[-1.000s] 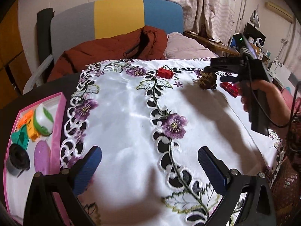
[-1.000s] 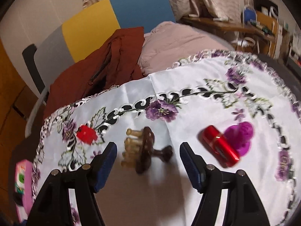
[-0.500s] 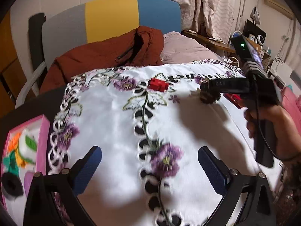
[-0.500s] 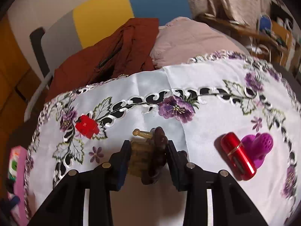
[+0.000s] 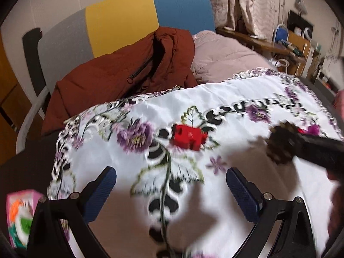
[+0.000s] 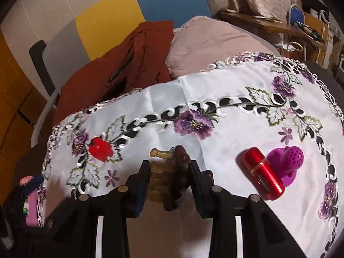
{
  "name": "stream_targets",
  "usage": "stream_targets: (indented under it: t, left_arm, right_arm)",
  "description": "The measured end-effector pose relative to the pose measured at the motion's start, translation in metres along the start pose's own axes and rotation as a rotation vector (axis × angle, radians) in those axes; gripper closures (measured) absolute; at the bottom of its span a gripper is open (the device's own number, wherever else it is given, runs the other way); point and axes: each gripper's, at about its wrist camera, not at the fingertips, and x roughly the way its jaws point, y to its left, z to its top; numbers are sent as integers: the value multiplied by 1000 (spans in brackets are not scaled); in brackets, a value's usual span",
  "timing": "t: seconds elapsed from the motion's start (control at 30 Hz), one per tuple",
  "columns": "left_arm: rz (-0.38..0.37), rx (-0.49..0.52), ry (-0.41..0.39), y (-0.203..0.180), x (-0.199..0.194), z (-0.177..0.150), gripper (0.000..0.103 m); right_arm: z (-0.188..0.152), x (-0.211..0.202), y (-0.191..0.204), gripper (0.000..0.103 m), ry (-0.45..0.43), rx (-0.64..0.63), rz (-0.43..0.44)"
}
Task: Organize rigid objects
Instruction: 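Grasp the red K puzzle piece with the left tool while the right tool holds the comb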
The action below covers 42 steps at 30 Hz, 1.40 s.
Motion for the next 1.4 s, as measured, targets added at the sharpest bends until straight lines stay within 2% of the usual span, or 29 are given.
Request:
stream_targets:
  t: [0.13, 0.27, 0.37, 0.6, 0.67, 0.7, 0.77, 0.8, 0.93, 0.97, 1.07, 1.13, 1.27, 1.3, 1.33, 1.37, 1.4]
  left_arm:
    - [21, 5, 9, -2, 21, 19, 0]
    - [34, 27, 39, -5, 43, 33, 0]
    - [31, 22, 52, -5, 57, 39, 0]
    - [30, 90, 47, -17, 77, 42, 0]
    - [5, 96, 26, -18, 77, 41, 1]
    - [-12, 94, 18, -18, 78, 39, 3]
    - [-55, 67, 32, -15, 81, 37, 16]
    - [-81, 40, 35, -12, 81, 38, 19]
    - [-76, 37, 28, -12, 75, 37, 51]
    - [-84, 44, 27, -13, 73, 36, 56]
    - [-71, 58, 19, -14, 66, 29, 56]
    - [-87, 55, 12, -12, 61, 23, 56]
    - [-93, 54, -1, -8, 50, 10, 56]
    - [-99, 54, -4, -7, 48, 5, 53]
    - [-105, 61, -3, -7, 47, 2, 33]
    - [-99, 71, -5, -8, 47, 0, 8]
    - [-75, 83, -21, -9, 45, -2, 2]
  right_arm:
    - [-2, 5, -2, 65, 37, 34, 9]
    - [-2, 8, 3, 65, 39, 8, -18]
    - [-2, 9, 1, 61, 55, 21, -22]
    - [0, 8, -5, 59, 86, 72, -6]
    - [0, 8, -3, 59, 89, 61, -8]
    - [0, 8, -3, 59, 89, 60, -6]
    - [0, 8, -5, 59, 91, 70, 0]
    - [0, 8, -5, 60, 91, 72, 3]
    - [0, 7, -6, 60, 90, 75, 5]
    - [0, 7, -6, 60, 88, 76, 6]
    - [-1, 7, -8, 59, 86, 96, 10]
    - [-1, 7, -9, 54, 86, 99, -8]
    - [-1, 8, -2, 51, 93, 53, -37]
    - [-2, 9, 1, 48, 95, 41, -43]
    - [-3, 10, 3, 46, 98, 30, -47]
    - [-3, 11, 6, 45, 101, 16, -52]
    - [-3, 12, 8, 44, 99, 2, -63]
